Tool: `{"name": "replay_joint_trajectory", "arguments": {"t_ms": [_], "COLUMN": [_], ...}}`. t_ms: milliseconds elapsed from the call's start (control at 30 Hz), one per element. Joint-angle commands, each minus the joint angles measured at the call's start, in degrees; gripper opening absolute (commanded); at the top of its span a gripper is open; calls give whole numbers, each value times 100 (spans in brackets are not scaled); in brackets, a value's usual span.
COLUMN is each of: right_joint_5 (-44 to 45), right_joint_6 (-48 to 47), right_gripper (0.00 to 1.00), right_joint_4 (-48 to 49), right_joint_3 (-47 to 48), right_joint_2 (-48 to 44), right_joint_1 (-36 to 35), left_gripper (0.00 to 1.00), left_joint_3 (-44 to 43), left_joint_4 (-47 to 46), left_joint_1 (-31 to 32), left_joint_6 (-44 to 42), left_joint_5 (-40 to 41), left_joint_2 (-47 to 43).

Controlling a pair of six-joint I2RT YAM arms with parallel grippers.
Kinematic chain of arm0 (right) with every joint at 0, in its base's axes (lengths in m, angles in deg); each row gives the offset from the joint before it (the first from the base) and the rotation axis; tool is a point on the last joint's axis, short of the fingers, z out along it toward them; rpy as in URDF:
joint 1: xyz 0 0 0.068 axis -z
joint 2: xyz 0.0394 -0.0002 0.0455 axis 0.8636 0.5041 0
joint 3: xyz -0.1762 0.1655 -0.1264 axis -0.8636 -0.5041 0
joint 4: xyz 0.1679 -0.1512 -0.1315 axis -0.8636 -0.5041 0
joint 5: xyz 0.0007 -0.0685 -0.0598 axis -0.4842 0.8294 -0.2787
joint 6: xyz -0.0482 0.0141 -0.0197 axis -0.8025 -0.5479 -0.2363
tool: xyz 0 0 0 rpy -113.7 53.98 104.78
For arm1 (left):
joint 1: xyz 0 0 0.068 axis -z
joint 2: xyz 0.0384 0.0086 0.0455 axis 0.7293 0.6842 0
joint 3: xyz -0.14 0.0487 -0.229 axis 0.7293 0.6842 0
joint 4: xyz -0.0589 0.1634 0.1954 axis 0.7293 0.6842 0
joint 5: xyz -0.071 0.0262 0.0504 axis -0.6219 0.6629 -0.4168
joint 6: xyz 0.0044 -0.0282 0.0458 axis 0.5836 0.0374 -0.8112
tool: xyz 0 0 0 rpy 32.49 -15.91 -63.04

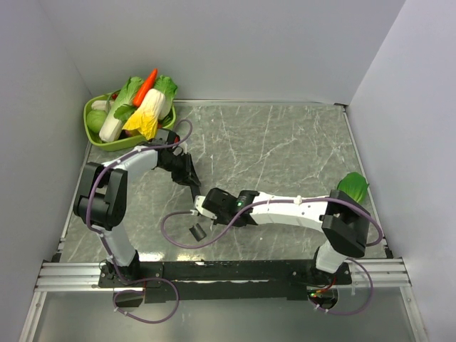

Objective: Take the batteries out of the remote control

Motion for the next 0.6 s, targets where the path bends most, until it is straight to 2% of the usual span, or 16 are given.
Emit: {"name": "replay_joint_trajectory", "arguments": {"t_ms": [0,567], "right_joint_5": [240,389], "right_joint_6": [69,157], "right_gripper": [0,0], "right_joint_4": [-145,-347], "right_joint_3": [339,787], "right_joint_2": [165,533], "right_joint_1": [-23,-49], "left_gripper": [1,1], "left_joint_3": [12,188], "left_joint_4": [-103,-314], "left_joint_1": [27,27], "left_joint_6": [77,191], "left_joint_5": [-32,-225], "left_joint_2": [2,-24]}}
